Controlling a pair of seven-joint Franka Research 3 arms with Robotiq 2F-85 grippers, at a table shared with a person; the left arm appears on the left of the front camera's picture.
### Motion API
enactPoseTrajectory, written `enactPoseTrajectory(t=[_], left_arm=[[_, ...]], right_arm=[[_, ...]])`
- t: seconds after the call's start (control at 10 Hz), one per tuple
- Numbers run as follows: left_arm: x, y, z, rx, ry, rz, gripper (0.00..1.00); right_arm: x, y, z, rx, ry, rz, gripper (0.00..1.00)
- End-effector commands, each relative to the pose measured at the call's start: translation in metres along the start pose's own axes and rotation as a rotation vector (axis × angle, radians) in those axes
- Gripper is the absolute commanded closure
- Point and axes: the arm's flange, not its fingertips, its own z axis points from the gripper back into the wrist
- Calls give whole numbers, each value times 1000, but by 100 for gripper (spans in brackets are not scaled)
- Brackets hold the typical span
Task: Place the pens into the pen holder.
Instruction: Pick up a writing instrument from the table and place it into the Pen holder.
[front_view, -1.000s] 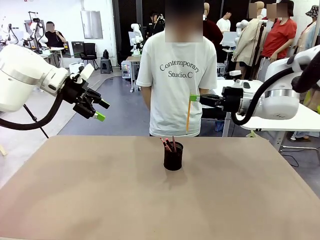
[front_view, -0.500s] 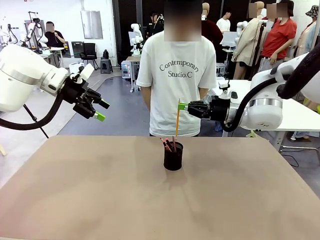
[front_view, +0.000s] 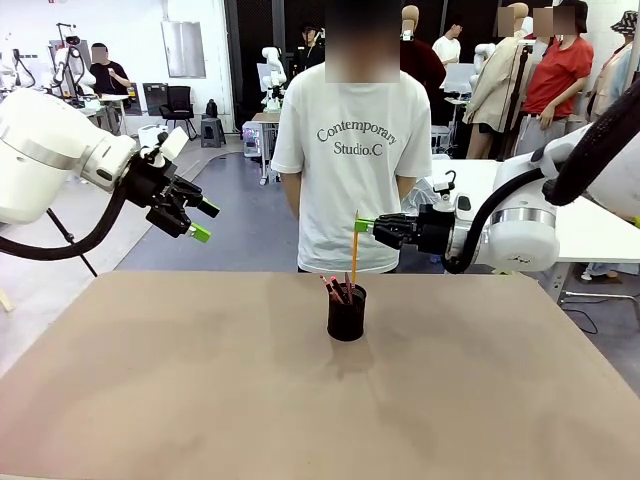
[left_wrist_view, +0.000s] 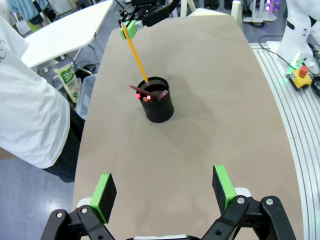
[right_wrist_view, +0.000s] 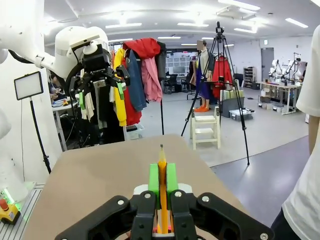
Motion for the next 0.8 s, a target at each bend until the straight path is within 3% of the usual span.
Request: enactPoseTrajectory(t=[0.0, 0.2, 0.3, 0.7], left_arm=[[2, -1, 2, -3, 13, 11, 0], [2, -1, 2, -3, 13, 11, 0], [2, -1, 2, -3, 13, 11, 0], [2, -1, 2, -3, 13, 11, 0]], right_arm=[[-2, 1, -5, -21, -4, 18, 100], [-3, 2, -3, -19, 7, 9, 100], [-3, 3, -1, -17, 13, 3, 88], [1, 4, 7, -22, 15, 0, 14]])
